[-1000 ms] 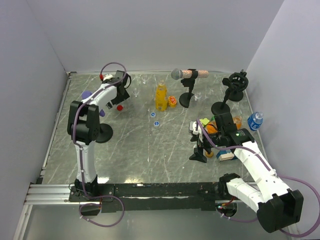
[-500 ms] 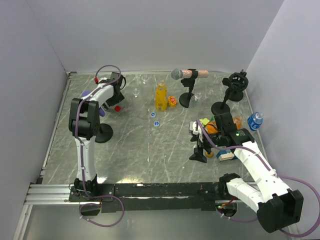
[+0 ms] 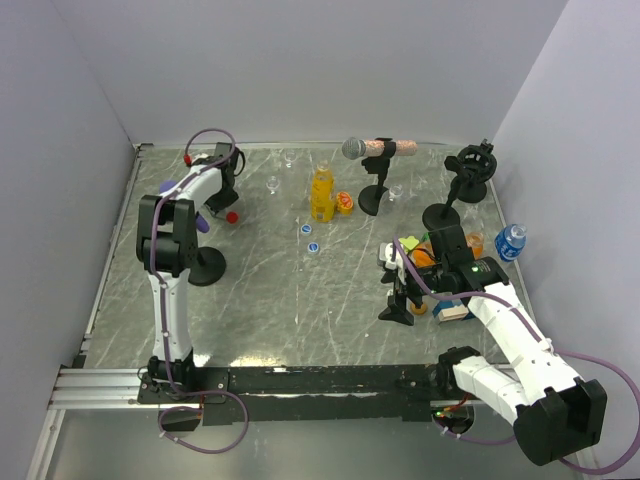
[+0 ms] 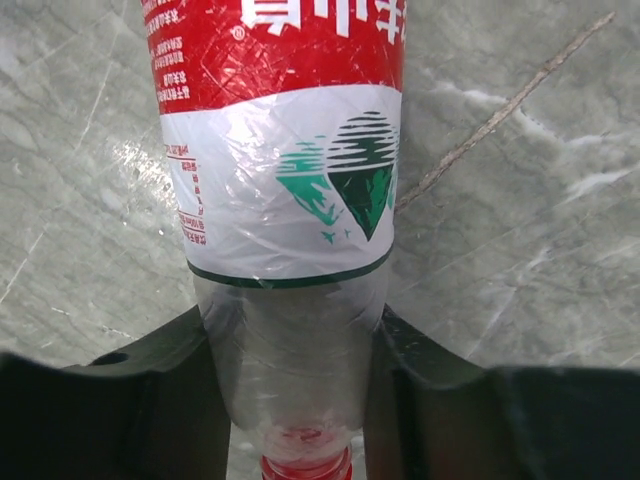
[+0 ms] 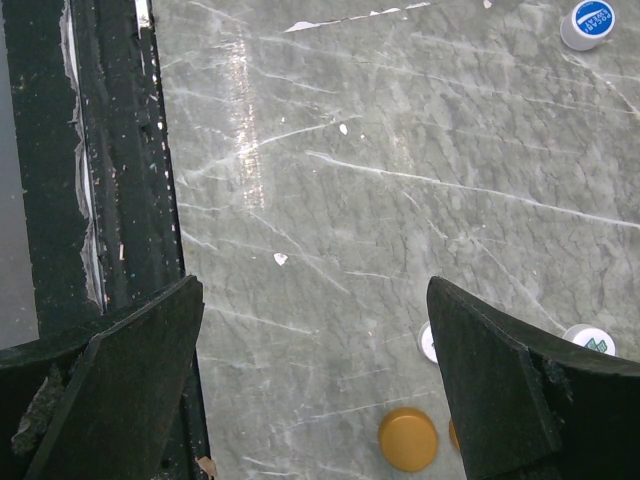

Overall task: Unscrew the bottle caps
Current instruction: Pick up the plastic bottle from the center of the board, then pass from the left arm to the right

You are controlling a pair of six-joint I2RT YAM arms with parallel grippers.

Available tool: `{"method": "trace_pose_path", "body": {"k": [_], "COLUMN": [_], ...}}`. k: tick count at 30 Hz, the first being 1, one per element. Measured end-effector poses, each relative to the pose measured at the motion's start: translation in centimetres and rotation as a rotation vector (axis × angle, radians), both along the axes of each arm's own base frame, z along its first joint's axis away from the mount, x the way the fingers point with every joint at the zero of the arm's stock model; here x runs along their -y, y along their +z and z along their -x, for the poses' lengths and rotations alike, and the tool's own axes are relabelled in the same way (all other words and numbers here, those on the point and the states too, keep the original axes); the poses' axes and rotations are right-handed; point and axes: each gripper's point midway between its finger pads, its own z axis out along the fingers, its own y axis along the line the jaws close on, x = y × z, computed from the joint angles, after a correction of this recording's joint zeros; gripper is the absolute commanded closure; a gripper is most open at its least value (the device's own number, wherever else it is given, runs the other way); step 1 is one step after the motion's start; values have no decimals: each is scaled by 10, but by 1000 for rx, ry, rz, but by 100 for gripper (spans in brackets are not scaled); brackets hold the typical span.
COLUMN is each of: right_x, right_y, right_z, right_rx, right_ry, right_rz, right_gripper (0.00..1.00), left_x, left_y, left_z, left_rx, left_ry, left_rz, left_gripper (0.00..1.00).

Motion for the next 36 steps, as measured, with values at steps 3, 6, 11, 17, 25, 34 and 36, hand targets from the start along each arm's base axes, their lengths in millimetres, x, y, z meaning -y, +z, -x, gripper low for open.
{"method": "trace_pose_path", "body": {"k": [3,6,11,17,25,34,36], "right_x": [0,0,0,0,0,0,0], "right_y": [0,0,0,0,-1,-1,1], "right_z": [0,0,0,0,0,0,0], "right_rx": [0,0,0,-1,-5,2,11], "right_ry": [0,0,0,0,0,4,6], "right_rz": [0,0,0,1,2,2,0], "right_gripper": [1,1,1,1,1,1,1], "left_x": [1,3,8,23,52,98,118], "left_y": [3,12,62,138,236,315,320], "left_z": [-3,-6,-15,-25,-15,79,116], "left_rx": [16,41,151,333,553,808,852], "left_ry": [-4,-11,-33,-86,-238,-693,-865], "left_rz": [11,21,45,87,120,253,287], "left_gripper": [64,65,66,68,71,71,71]}}
